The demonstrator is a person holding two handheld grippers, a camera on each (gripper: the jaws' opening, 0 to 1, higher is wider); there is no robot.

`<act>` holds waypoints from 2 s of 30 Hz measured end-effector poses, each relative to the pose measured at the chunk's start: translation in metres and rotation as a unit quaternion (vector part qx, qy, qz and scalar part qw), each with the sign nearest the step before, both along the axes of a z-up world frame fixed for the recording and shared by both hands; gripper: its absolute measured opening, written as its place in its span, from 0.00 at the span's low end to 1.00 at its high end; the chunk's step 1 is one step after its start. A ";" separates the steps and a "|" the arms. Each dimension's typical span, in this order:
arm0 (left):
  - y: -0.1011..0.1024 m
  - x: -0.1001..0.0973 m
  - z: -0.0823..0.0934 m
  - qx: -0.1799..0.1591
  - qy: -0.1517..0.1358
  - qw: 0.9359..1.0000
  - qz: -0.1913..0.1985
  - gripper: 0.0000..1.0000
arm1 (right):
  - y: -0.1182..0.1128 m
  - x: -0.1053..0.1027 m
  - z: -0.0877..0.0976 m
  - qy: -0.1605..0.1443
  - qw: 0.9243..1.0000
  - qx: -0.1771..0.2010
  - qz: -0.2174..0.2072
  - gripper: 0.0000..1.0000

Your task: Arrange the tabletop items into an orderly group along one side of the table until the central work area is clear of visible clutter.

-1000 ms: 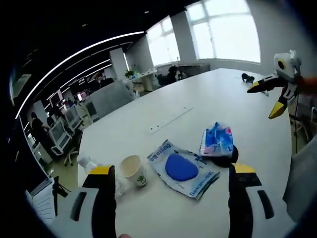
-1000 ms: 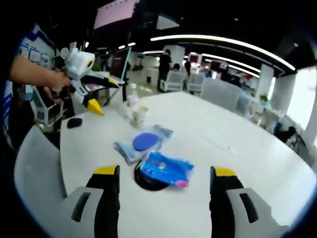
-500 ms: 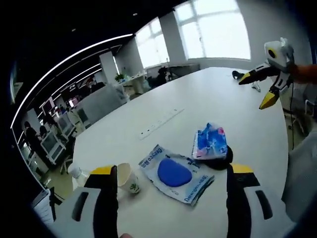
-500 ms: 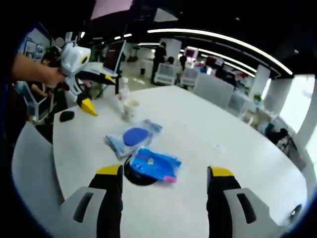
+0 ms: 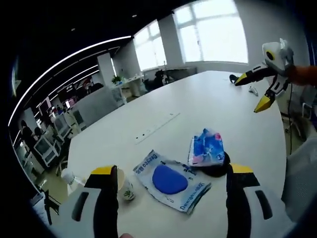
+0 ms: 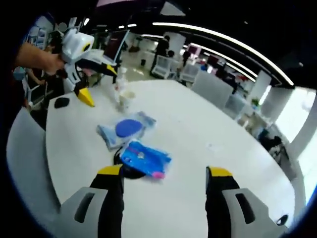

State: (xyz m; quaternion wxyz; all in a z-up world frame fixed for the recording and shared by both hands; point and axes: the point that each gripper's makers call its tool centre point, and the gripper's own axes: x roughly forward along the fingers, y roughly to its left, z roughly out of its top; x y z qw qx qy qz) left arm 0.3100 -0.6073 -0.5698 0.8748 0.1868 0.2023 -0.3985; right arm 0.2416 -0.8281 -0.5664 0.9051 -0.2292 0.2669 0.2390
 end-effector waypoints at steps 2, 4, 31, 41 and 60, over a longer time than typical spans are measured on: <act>-0.004 0.002 0.000 -0.001 0.001 1.000 0.002 0.90 | -0.004 0.002 0.002 -0.004 1.000 0.004 0.001 0.64; -0.007 0.004 0.001 -0.001 0.000 1.000 0.006 0.91 | -0.008 0.007 0.002 -0.011 1.000 0.005 0.012 0.64; -0.036 -0.017 -0.017 -0.018 0.036 0.998 0.054 0.88 | -0.024 0.030 -0.026 0.019 0.998 0.024 0.051 0.50; -0.041 -0.020 -0.024 -0.026 0.049 0.996 0.076 0.86 | -0.020 0.043 -0.038 0.034 0.997 0.030 0.068 0.42; -0.063 -0.017 -0.054 -0.039 0.079 0.990 0.106 0.78 | -0.023 0.057 -0.069 0.067 0.993 0.039 0.089 0.33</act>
